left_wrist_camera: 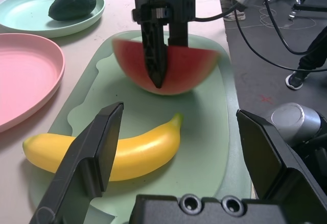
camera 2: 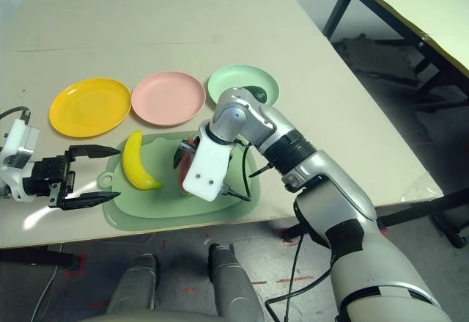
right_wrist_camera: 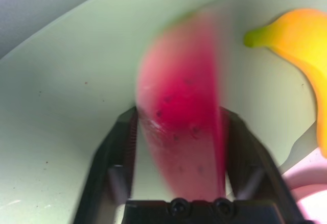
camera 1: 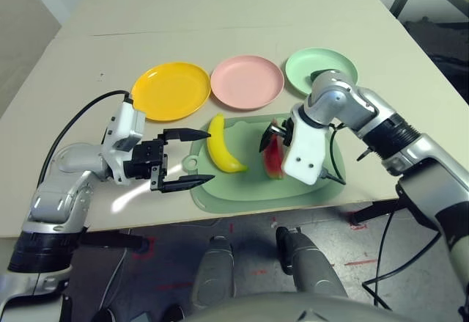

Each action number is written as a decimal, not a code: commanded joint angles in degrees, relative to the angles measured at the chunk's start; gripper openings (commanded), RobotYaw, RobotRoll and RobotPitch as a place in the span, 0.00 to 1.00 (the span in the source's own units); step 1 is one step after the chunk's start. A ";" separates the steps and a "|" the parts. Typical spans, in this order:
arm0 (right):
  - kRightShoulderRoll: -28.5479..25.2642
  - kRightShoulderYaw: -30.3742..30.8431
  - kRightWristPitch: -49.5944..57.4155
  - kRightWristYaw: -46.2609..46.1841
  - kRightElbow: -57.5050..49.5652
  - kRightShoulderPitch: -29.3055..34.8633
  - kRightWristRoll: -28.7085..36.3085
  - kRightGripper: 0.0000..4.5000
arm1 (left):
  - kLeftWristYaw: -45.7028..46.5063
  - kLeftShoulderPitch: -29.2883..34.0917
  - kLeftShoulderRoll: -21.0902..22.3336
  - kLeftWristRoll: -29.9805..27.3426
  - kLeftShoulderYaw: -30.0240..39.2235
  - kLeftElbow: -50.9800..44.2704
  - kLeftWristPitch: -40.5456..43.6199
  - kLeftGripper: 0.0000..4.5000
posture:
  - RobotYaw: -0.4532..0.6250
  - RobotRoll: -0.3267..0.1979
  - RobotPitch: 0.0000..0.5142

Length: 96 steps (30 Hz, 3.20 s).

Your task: Place the fruits into color-matched plates.

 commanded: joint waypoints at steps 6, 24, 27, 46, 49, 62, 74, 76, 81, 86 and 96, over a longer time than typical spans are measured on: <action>-0.31 1.18 2.15 0.75 -0.07 1.91 -0.24 0.49 | -0.09 -0.21 0.01 0.61 -0.24 0.13 -0.94 1.00 | 0.50 0.62 0.42; -0.13 -4.02 14.82 1.74 2.97 -8.98 9.15 0.49 | 5.77 -2.19 -2.96 0.82 0.51 1.51 -0.20 1.00 | 0.48 0.62 0.39; 4.46 -6.19 15.43 -3.86 12.25 -12.62 7.18 0.49 | 11.95 -3.97 -4.19 3.74 0.54 2.47 0.06 1.00 | 0.49 0.62 0.39; 18.07 -8.02 11.86 -39.92 49.18 -20.82 -9.65 0.49 | 29.60 -6.47 -8.02 10.59 0.06 1.59 6.01 1.00 | 0.53 0.62 0.41; 18.05 -7.84 12.12 -41.51 49.94 -20.15 -11.21 0.49 | 29.31 -5.94 -8.36 10.53 0.08 1.95 4.94 1.00 | 0.54 0.62 0.42; 14.79 -9.66 9.67 -39.29 49.21 -20.72 -11.32 1.00 | 29.02 -5.32 -9.93 11.43 -0.85 1.28 0.99 1.00 | 0.53 0.62 0.38; 5.01 -30.58 31.13 -13.68 26.38 -8.59 14.93 1.00 | 23.63 -5.13 -6.51 11.80 0.15 3.82 -3.12 1.00 | 0.52 0.62 0.38; 3.59 -32.56 40.06 -12.28 17.35 -3.64 18.94 1.00 | 22.52 -5.20 -5.65 12.08 0.00 4.74 -4.18 1.00 | 0.51 0.62 0.38; -0.83 -37.87 62.17 -12.41 -7.10 15.63 31.24 1.00 | 18.24 -6.70 -2.97 13.54 -1.10 8.62 -7.45 1.00 | 0.48 0.62 0.40; 2.51 -42.61 65.11 -15.63 -19.22 32.89 40.43 1.00 | 10.93 -9.83 0.94 17.96 -5.06 15.04 -14.48 1.00 | 0.47 0.62 0.40; 8.05 -40.21 39.46 -14.50 -14.99 43.76 36.75 1.00 | -3.10 -18.96 3.85 22.80 -13.17 20.21 -31.17 1.00 | 0.45 0.62 0.37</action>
